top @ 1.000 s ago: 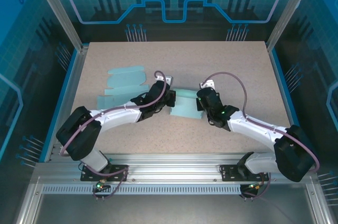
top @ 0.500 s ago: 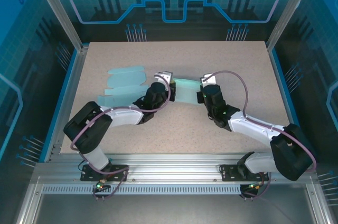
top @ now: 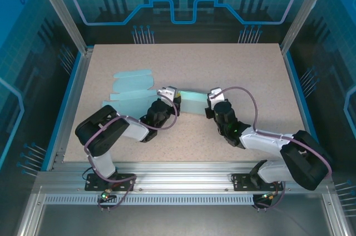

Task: Fold the paper box

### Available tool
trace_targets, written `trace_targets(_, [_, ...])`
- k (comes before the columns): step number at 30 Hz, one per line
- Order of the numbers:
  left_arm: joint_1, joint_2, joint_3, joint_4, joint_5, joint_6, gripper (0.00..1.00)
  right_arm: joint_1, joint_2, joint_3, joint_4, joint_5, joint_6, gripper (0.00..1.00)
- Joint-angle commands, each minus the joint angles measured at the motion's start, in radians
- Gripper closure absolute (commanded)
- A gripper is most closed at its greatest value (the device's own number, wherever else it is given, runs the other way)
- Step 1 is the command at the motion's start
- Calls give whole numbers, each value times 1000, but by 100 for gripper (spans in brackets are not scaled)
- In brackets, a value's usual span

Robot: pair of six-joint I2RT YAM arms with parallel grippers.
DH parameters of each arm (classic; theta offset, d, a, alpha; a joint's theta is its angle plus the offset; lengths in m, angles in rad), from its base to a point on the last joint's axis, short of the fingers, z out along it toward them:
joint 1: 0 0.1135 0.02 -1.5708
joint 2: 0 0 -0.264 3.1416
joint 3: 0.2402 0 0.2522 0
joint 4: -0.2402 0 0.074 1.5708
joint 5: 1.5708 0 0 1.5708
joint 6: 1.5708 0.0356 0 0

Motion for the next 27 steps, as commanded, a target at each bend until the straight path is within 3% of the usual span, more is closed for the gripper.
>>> trace_targets(1, [-48,7,-12,103,129,34,100,56,-10,-20,90,-54,5,100])
trace_targets(10, [-68,45,-79,145,107,37,100,75,-6,-88,88,-3,70,100])
trace_targets(13, [-71,44,-104,157,103,30,94,88,3,-90,77,12,70,100])
trace_targets(18, [-73,-7,-141,135,101,31,74,100,2,-84,47,57,83,100])
trace_targets(27, [-73,-238,-126,-131,123,-41,32,99,8,-32,-50,83,96,100])
